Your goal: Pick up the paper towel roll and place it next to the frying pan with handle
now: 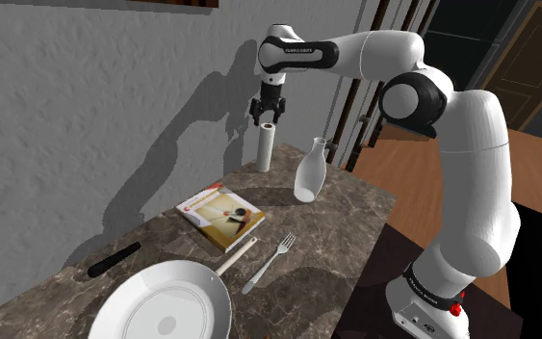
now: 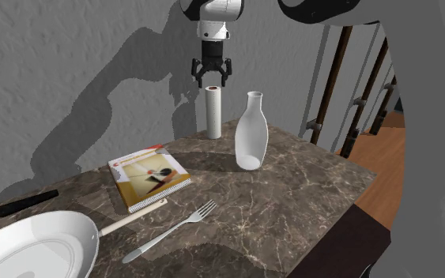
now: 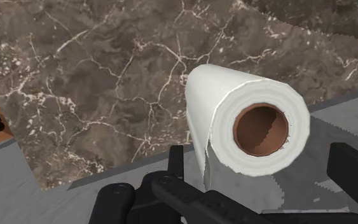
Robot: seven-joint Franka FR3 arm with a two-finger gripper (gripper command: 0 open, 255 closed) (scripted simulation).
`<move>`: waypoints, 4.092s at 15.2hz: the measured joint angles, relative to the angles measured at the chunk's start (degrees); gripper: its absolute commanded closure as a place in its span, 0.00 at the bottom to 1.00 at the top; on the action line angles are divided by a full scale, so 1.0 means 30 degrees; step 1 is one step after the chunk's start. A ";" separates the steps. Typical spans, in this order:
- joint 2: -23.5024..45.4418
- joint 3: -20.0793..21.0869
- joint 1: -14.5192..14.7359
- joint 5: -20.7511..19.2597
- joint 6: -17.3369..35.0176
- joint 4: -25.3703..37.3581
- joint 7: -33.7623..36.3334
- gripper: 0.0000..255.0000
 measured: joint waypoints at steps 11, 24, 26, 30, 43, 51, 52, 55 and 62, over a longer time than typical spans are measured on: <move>0.0145 0.0007 0.0034 0.0013 0.1328 -0.1176 -0.0025 0.00; 0.0108 0.0007 0.0038 0.0005 0.1037 -0.0915 -0.0001 1.00; -0.0017 0.0012 0.0048 0.0003 0.0688 -0.0690 0.0030 1.00; -0.0023 0.0010 0.0033 -0.0006 -0.0387 0.0383 0.0068 1.00; 0.0697 0.0020 0.0018 -0.0035 -0.4160 0.4879 0.0254 1.00; -0.5168 0.0436 0.1159 -0.0053 -0.1930 -0.3132 0.1698 1.00; -0.5988 0.0528 0.1320 -0.0041 -0.1693 -0.4178 0.1937 1.00; -0.7857 0.0828 0.1781 0.0010 -0.1525 -0.6165 0.2698 1.00; -1.1785 0.1776 0.2844 0.0288 -0.1376 -1.0107 0.4674 1.00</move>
